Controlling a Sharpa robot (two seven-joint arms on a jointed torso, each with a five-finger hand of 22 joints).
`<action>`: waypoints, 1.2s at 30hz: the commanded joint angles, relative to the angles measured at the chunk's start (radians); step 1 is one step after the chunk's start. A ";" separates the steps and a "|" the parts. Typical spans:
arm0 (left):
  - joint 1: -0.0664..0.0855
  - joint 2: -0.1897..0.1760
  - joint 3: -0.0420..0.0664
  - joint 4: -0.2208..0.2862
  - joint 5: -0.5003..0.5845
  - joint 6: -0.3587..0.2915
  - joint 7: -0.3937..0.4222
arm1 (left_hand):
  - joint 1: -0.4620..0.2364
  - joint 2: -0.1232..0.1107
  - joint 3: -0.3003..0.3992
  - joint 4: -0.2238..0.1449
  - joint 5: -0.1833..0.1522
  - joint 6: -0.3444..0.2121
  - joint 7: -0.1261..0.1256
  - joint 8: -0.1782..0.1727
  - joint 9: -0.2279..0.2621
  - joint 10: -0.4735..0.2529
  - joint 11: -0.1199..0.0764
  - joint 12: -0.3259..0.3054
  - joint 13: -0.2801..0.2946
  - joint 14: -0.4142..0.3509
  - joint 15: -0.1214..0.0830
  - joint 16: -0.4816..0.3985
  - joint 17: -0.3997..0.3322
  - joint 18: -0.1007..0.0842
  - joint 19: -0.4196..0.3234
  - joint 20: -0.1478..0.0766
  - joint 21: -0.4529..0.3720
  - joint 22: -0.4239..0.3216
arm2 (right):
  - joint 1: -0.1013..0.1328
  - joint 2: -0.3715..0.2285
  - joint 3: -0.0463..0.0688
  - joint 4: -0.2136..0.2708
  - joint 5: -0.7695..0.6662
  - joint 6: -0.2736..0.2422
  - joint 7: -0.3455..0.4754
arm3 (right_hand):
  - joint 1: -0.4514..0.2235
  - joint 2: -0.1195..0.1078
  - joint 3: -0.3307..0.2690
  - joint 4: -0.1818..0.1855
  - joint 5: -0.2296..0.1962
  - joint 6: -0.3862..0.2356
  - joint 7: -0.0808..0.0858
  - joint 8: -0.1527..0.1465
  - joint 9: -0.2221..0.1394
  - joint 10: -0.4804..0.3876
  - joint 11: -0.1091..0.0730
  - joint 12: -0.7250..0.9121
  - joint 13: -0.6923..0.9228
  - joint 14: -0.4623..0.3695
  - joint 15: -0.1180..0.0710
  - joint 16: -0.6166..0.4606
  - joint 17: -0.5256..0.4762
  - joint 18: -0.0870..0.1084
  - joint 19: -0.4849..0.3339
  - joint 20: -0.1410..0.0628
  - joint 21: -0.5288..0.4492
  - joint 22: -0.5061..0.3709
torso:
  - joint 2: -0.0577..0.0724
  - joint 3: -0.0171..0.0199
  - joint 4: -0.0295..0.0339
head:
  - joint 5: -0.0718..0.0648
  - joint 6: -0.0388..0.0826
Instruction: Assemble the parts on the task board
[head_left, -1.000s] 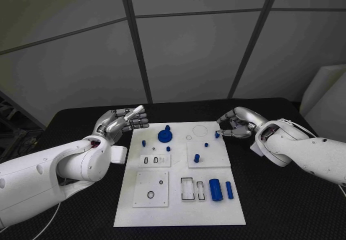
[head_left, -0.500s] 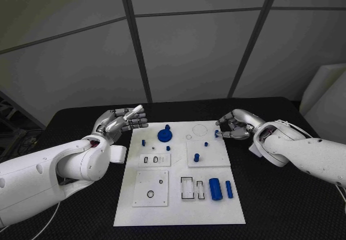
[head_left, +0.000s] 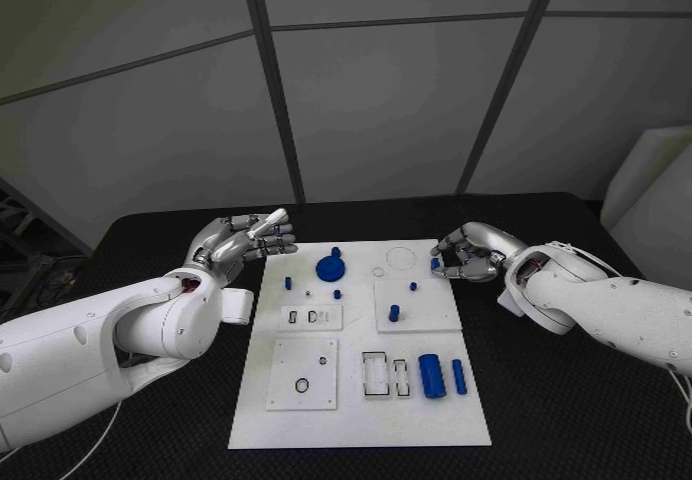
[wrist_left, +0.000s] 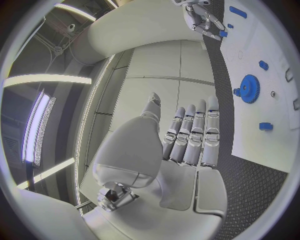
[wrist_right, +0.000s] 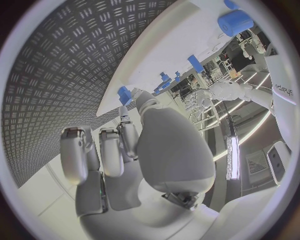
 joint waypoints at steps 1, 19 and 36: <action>0.001 0.001 0.001 0.001 -0.007 0.011 0.009 | 0.008 0.000 0.000 -0.007 0.003 0.003 0.006 -0.004 0.000 0.000 0.004 -0.005 0.000 0.008 0.002 -0.007 0.001 -0.019 0.000 0.007 -0.003 -0.001 | 0.001 0.003 0.000 -0.004 -0.007 0.022 -0.004 | 0.006 0.007 0.002 -0.005 0.006 0.011 0.001 0.006 0.002 0.004 0.004 0.007 0.059 0.083 -0.001 -0.001 0.168 -0.004 0.045 -0.002 -0.002 0.191 | 0.000 -0.0005 -0.0001 | -0.001 -0.002; 0.001 0.000 0.001 0.001 -0.007 0.010 0.009 | 0.008 0.000 0.000 -0.007 0.003 0.003 0.006 -0.004 0.000 0.000 0.004 -0.005 0.000 0.008 0.002 -0.007 0.001 -0.019 0.000 0.007 -0.003 -0.001 | 0.000 0.016 0.000 -0.025 -0.008 0.030 -0.010 | 0.004 0.027 0.008 -0.004 0.002 0.050 0.003 0.018 0.007 0.013 0.007 0.020 0.070 0.085 0.002 0.001 0.175 -0.006 0.052 0.000 0.001 0.199 | -0.001 -0.0008 -0.0003 | -0.001 -0.003; 0.000 -0.001 0.001 0.002 -0.007 0.010 0.009 | 0.010 0.001 0.000 -0.008 0.003 0.003 0.006 -0.005 0.000 0.000 0.004 -0.005 0.000 0.008 0.003 -0.008 0.001 -0.019 0.000 0.007 -0.004 -0.001 | 0.000 0.022 0.000 -0.031 -0.008 0.024 -0.017 | 0.004 0.044 0.014 -0.004 -0.005 0.087 -0.006 0.032 0.012 0.021 0.000 0.031 0.079 0.086 -0.003 0.003 0.181 -0.009 0.060 -0.002 0.006 0.209 | -0.002 -0.0011 -0.0004 | -0.002 -0.006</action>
